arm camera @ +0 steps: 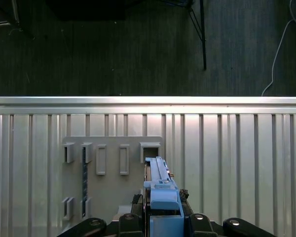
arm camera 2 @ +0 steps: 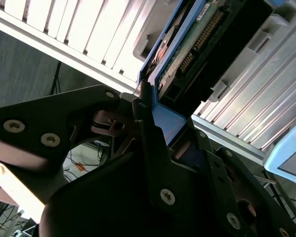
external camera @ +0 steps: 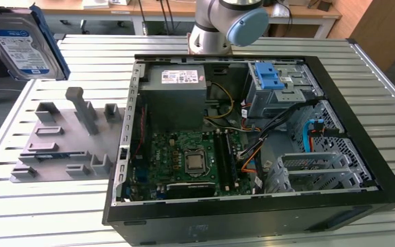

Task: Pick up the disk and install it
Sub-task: 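Pick up the disk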

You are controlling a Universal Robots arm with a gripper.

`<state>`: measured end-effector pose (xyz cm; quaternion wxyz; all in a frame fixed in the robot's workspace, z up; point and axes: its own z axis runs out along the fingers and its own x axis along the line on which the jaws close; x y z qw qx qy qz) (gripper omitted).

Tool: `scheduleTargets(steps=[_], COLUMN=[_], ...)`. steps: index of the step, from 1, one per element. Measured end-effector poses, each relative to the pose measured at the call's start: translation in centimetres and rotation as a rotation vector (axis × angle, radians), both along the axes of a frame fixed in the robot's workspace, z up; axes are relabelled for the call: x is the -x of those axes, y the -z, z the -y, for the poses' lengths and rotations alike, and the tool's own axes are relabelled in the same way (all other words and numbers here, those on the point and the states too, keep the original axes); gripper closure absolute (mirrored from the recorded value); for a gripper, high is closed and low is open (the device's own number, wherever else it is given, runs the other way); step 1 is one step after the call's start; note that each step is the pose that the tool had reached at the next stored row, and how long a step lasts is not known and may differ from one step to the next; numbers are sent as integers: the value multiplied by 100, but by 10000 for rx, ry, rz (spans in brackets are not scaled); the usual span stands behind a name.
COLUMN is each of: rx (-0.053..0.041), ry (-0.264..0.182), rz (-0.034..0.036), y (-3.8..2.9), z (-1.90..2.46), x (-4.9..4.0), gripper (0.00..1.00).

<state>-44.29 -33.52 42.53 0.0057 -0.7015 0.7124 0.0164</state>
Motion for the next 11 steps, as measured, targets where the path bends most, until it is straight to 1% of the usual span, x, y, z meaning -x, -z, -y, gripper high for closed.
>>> scheduleTargets(steps=[11], rx=[0], ry=[0], rz=[0], y=[-74], z=[0], x=[0], gripper=[63])
